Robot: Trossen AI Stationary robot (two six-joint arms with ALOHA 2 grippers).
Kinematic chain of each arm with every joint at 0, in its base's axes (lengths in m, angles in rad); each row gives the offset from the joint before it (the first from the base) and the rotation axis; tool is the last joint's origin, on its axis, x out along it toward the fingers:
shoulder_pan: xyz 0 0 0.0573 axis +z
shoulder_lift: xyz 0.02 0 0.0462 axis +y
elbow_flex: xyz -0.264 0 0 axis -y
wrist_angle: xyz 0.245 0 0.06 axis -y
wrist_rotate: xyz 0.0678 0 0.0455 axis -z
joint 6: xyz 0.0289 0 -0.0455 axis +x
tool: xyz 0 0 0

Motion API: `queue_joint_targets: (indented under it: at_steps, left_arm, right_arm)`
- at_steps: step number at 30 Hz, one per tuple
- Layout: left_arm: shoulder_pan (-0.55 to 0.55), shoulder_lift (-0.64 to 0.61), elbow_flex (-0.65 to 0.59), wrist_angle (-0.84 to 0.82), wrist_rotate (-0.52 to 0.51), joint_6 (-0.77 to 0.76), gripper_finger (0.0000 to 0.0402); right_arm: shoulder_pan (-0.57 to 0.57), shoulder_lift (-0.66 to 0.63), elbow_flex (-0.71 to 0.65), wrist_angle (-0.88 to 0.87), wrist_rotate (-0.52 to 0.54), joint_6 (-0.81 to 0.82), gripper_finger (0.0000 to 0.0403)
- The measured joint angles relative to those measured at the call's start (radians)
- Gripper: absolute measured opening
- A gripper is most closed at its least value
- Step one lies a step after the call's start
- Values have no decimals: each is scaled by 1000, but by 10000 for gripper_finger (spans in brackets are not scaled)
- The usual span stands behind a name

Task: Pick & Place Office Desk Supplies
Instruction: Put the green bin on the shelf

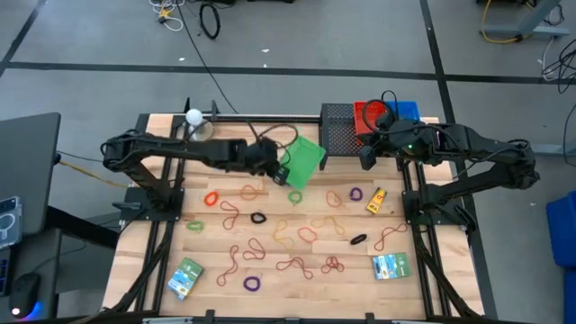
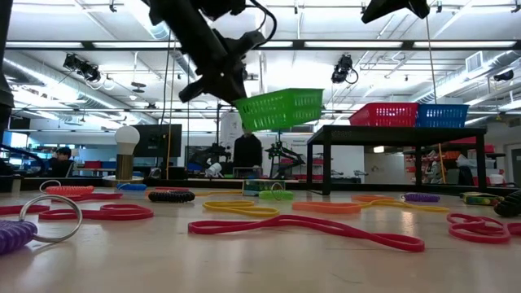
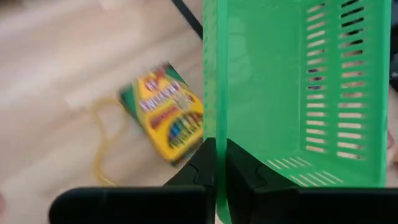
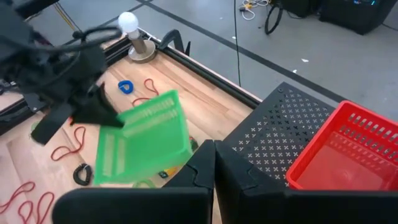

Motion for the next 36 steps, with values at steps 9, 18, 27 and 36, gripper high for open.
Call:
queue_joint_targets:
  at_steps: [9,18,27,36]
  left_arm:
    - [-128,0,-54,80,28,-132,14]
    - [-205,7,-54,92,-15,-226,14]
    - [-262,72,-54,146,-61,-342,14]
    - [-364,220,-51,270,-131,-576,14]
  right_arm:
    - [0,10,0,7,0,-7,7]
    - [0,73,0,36,-9,-37,7]
    - [8,106,0,75,-64,-33,7]
    - [72,90,0,74,-144,-8,7]
